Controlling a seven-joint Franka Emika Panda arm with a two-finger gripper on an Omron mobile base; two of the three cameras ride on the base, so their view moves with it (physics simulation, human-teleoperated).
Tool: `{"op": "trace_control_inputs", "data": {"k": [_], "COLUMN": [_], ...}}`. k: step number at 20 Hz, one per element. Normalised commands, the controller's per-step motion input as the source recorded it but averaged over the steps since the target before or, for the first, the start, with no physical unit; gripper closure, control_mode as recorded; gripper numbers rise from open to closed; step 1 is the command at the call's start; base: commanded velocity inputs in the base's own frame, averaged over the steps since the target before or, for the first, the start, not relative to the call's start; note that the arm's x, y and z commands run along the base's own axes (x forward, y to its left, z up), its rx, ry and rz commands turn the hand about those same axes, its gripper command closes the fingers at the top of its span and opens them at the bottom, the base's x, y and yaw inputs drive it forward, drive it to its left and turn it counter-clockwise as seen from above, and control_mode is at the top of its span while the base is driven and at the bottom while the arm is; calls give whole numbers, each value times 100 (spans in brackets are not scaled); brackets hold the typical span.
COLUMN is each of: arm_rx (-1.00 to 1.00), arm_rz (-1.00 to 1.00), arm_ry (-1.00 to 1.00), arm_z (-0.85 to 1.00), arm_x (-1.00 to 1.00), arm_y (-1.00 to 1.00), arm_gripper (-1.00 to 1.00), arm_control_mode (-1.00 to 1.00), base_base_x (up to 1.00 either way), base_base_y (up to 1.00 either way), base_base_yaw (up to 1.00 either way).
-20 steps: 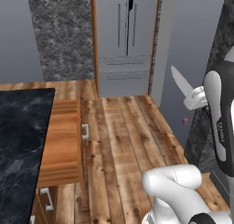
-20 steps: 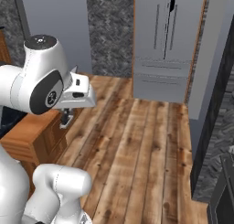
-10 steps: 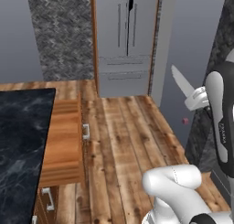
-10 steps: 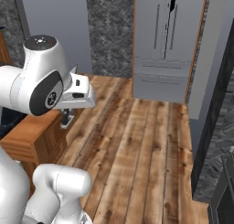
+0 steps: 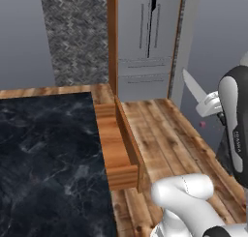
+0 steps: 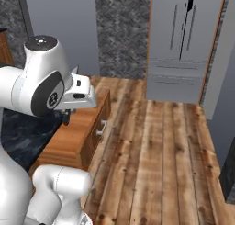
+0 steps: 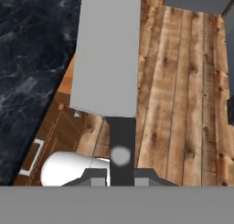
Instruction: Pick up the metallic utensils from the counter and place them in the open drawer. Make sure not to pick up any wooden utensils.
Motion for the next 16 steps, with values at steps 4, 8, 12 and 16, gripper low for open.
{"op": "trace_control_inputs", "data": {"k": [4, 8, 12, 16], "arm_rx": [0, 0, 0, 0], "arm_rz": [0, 0, 0, 0], "arm_ry": [0, 0, 0, 0], "arm_z": [0, 0, 0, 0], "arm_x": [0, 0, 0, 0], "arm_y": [0, 0, 0, 0], "arm_gripper": [100, 100, 100, 100], "arm_control_mode": [100, 100, 100, 100], "base_base_x": [-4, 0, 0, 0], "base_base_y": [68, 11, 0, 0], "base_base_yaw": [-1, 0, 0, 0]}}
